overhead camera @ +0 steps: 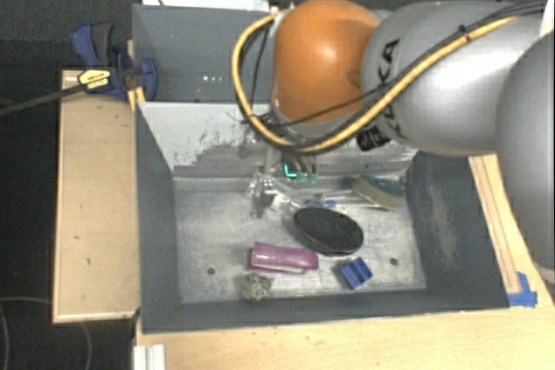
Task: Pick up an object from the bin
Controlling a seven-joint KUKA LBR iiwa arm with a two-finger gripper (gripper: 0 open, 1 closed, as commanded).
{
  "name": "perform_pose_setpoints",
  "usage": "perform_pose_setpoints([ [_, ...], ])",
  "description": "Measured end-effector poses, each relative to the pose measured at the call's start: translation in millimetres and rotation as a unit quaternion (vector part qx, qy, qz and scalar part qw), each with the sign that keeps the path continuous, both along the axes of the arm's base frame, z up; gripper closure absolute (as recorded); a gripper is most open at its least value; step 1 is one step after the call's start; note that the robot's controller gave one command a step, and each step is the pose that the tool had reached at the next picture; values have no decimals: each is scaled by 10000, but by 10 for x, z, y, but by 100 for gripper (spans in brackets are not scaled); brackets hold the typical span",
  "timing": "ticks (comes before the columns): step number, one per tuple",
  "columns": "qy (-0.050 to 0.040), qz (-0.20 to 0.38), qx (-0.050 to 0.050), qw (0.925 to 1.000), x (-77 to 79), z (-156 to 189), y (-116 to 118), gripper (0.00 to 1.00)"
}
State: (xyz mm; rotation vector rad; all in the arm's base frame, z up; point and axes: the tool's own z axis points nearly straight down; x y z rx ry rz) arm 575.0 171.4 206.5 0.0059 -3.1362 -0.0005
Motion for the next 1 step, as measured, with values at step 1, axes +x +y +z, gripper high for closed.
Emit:
perform_pose_setpoints([
  [1,4,1474,-2,9891,-687,-1027,-410,0],
])
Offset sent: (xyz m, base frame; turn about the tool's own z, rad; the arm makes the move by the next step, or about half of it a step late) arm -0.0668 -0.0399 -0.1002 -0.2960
